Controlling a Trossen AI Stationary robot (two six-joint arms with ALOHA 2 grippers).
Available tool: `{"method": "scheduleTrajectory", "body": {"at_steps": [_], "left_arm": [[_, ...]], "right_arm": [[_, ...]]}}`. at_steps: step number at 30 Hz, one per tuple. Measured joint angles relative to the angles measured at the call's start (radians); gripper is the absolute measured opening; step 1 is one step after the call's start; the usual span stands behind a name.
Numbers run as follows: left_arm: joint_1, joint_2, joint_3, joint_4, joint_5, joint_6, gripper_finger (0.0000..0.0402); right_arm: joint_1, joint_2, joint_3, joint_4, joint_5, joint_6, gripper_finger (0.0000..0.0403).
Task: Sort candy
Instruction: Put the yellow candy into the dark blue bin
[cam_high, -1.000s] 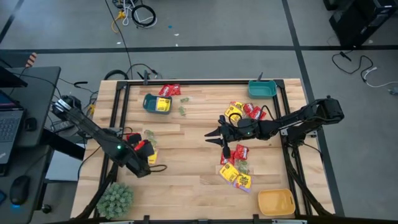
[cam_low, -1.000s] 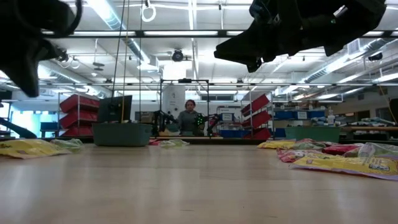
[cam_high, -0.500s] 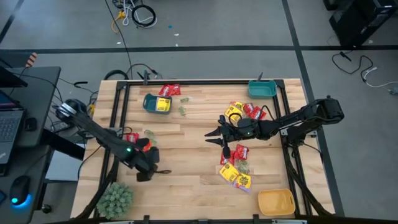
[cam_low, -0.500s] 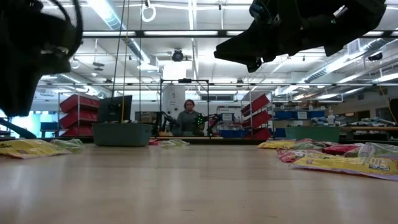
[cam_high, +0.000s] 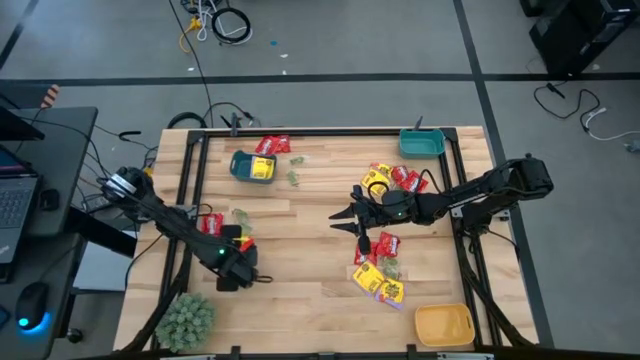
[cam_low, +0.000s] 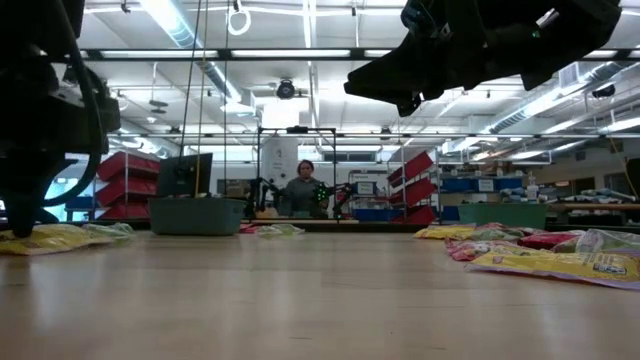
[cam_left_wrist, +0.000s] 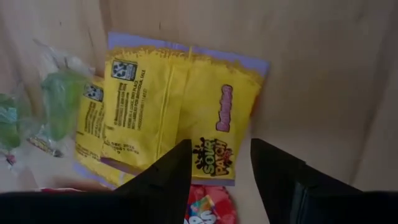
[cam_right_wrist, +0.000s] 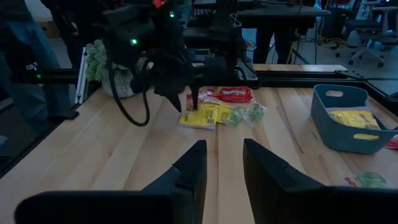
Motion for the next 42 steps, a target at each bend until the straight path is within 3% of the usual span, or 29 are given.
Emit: {"method": "scheduleTrajectory", "body": {"at_steps": [5,11,17,23,27,34,42], "left_arm": [[0.0,-0.003,-0.034,0.045,-0.001,0.002,0.0141],[-0.001,-0.005,-0.044,0.068,0.011,0.006,0.002],[0.01,-0.035,0.015,-0.018,-0.054,-0.01,0.0006],[0.111,-0.126,0.161,-0.191,-0.139,-0.016,0.0001],[0.261,-0.196,0.215,-0.243,-0.173,0.032,0.0001],[0.637,-0.236,0.22,-0.254,-0.132,0.047,0.0],[1.075,-0.236,0.181,-0.079,0.134,0.132,0.0]], "right_arm": [[0.0,0.0,0.0,-0.008,0.0,0.0,0.009],[0.0,0.0,0.0,-0.011,0.0,0.0,0.0089],[0.0,0.0,0.0,-0.012,0.0,0.0,0.0088],[0.0,0.0,0.0,-0.013,0.0,-0.001,0.0087],[0.0,0.0,0.0,-0.015,0.0,-0.004,0.0088],[0.0,0.0,0.0,-0.021,0.0,-0.004,0.0087],[0.001,0.0,0.0,-0.023,0.0,-0.002,0.0087]]}}
